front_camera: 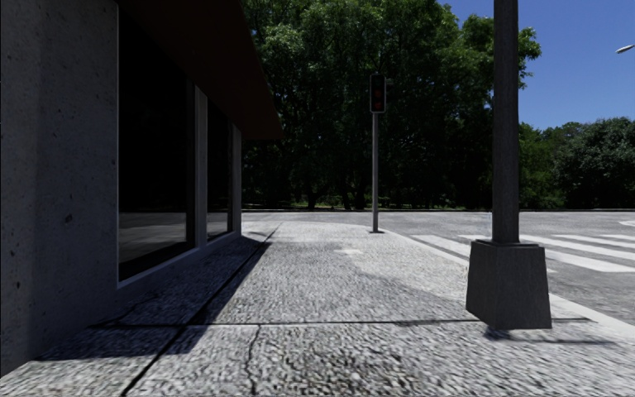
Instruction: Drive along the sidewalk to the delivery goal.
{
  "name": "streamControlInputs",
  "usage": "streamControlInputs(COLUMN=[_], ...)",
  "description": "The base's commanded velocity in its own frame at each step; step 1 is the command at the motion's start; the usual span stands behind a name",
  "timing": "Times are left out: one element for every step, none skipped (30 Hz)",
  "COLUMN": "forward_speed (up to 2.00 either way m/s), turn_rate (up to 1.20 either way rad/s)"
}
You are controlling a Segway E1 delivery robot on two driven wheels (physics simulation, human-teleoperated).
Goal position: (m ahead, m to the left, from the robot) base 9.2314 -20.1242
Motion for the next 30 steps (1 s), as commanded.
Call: streamControlInputs(forward_speed=[2.0,2.0,2.0,2.0,2.0,2.0,2.0,2.0,2.0,2.0,2.0,2.0,2.0,2.0,2.0,2.0,2.0,2.0,2.0,2.0,2.0,2.0,2.0,2.0,2.0,2.0,2.0,2.0,2.0,2.0], turn_rate=[0.0,0.0,0.0,0.0,0.0,0.0,0.0,0.0,-0.02,-0.11,-0.11,-0.23,-0.27,-0.27,-0.29,-0.31,-0.34,-0.34,-0.4,-0.43,-0.43,-0.43,-0.44,-0.44,-0.44,-0.44,-0.45,-0.46,-0.47,-0.47])
